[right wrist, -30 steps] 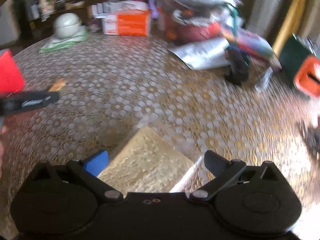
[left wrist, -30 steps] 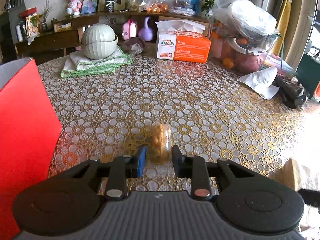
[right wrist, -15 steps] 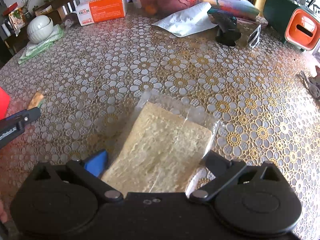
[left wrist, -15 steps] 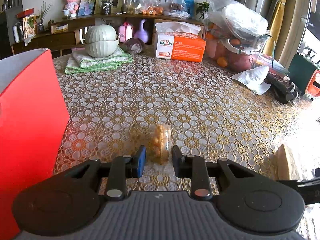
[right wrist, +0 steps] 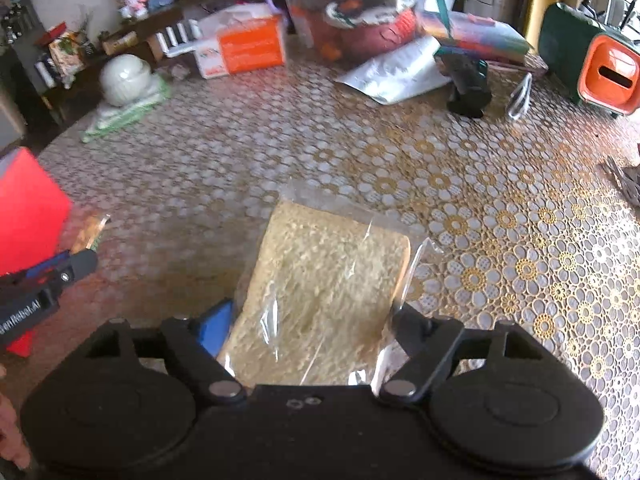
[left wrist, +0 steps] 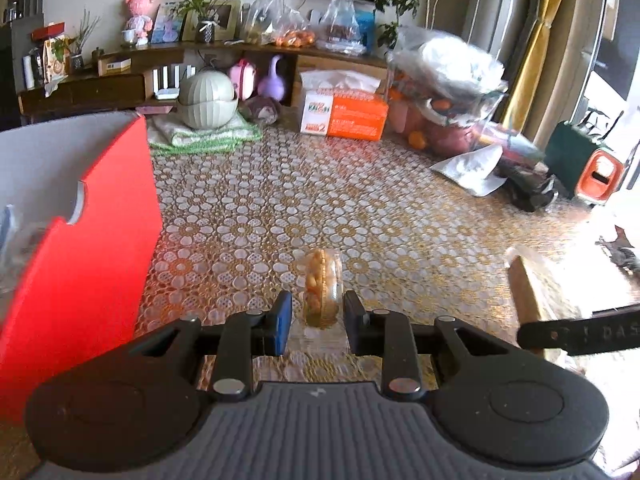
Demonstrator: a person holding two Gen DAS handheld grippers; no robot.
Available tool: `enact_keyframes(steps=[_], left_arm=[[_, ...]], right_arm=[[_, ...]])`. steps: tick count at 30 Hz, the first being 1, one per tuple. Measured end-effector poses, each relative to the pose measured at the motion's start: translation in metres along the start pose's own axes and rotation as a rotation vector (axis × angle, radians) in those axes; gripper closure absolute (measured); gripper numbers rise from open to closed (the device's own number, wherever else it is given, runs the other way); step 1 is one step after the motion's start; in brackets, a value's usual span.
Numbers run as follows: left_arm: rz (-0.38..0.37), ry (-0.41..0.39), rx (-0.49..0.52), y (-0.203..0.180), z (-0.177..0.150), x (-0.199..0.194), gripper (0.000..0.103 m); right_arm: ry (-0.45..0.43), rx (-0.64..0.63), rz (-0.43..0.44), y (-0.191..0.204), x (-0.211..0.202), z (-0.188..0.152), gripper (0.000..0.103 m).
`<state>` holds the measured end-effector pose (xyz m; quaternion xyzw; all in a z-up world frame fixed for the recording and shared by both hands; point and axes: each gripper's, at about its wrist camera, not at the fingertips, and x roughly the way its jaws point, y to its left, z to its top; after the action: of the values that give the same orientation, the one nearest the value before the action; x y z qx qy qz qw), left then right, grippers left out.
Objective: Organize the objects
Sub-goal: 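Carry the snack and bread into the red box and open both tools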
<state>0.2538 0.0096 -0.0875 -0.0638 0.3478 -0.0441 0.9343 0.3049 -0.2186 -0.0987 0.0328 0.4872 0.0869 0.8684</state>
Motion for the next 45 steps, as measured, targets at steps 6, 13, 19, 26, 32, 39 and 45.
enact_keyframes(steps=[6, 13, 19, 26, 32, 39, 45], left_arm=[[-0.013, -0.04, 0.002, 0.002, -0.001, -0.045, 0.076], [-0.002, -0.086, 0.0, 0.014, 0.002, -0.097, 0.076], [0.024, -0.114, -0.006, 0.039, 0.005, -0.133, 0.076], [0.082, -0.154, -0.005, 0.081, 0.01, -0.168, 0.076], [0.137, -0.177, -0.007, 0.122, 0.013, -0.187, 0.076], [0.203, -0.181, -0.029, 0.177, 0.023, -0.194, 0.076], [0.248, -0.164, -0.054, 0.223, 0.032, -0.176, 0.076]], right_arm=[[-0.025, -0.067, 0.057, 0.023, -0.037, -0.003, 0.022], [-0.068, -0.155, 0.095, 0.062, -0.075, -0.003, 0.022], [-0.109, -0.246, 0.135, 0.111, -0.097, -0.003, 0.022], [-0.131, -0.358, 0.203, 0.178, -0.107, 0.0, 0.022], [-0.128, -0.423, 0.25, 0.23, -0.102, 0.006, 0.022], [-0.121, -0.501, 0.265, 0.285, -0.087, 0.012, 0.022], [-0.118, -0.56, 0.244, 0.325, -0.063, 0.02, 0.022]])
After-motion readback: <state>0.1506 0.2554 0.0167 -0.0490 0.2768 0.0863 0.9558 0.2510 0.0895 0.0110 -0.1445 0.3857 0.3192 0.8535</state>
